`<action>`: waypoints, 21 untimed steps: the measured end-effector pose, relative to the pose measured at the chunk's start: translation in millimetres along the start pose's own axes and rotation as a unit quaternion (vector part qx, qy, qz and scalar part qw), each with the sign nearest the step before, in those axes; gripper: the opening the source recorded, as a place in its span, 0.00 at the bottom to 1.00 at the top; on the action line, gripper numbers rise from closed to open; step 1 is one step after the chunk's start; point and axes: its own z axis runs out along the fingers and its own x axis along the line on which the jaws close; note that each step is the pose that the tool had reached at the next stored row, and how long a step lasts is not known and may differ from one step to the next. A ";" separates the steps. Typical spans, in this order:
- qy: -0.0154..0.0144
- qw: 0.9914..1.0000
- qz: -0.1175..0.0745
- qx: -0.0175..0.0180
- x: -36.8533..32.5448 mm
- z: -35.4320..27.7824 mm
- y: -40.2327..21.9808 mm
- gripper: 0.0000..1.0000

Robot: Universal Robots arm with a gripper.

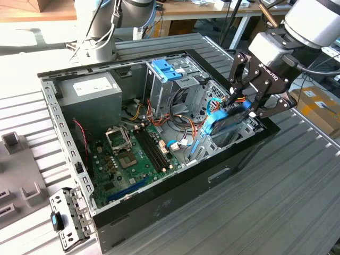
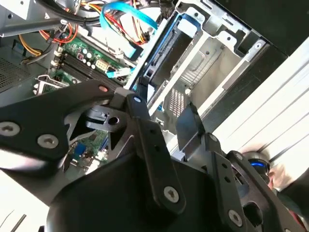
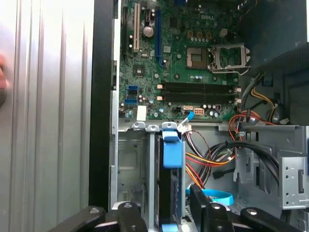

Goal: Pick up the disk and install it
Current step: 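Insert the disk into the insertion slot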

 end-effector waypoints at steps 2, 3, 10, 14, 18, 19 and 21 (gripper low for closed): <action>0.000 1.000 0.000 0.000 0.0 0.0 0.0 0.50; 0.000 1.000 0.000 0.000 0.0 0.0 0.0 0.49; 0.000 1.000 0.000 0.000 0.0 0.0 0.0 0.11; 0.001 1.000 0.000 0.000 0.0 0.0 0.0 0.11; 0.001 1.000 0.000 0.000 0.0 0.0 -0.2 0.11; 0.001 1.000 0.000 0.000 -0.1 -0.1 -0.8 0.11; 0.001 1.000 0.000 0.000 0.0 -0.2 -4.2 0.11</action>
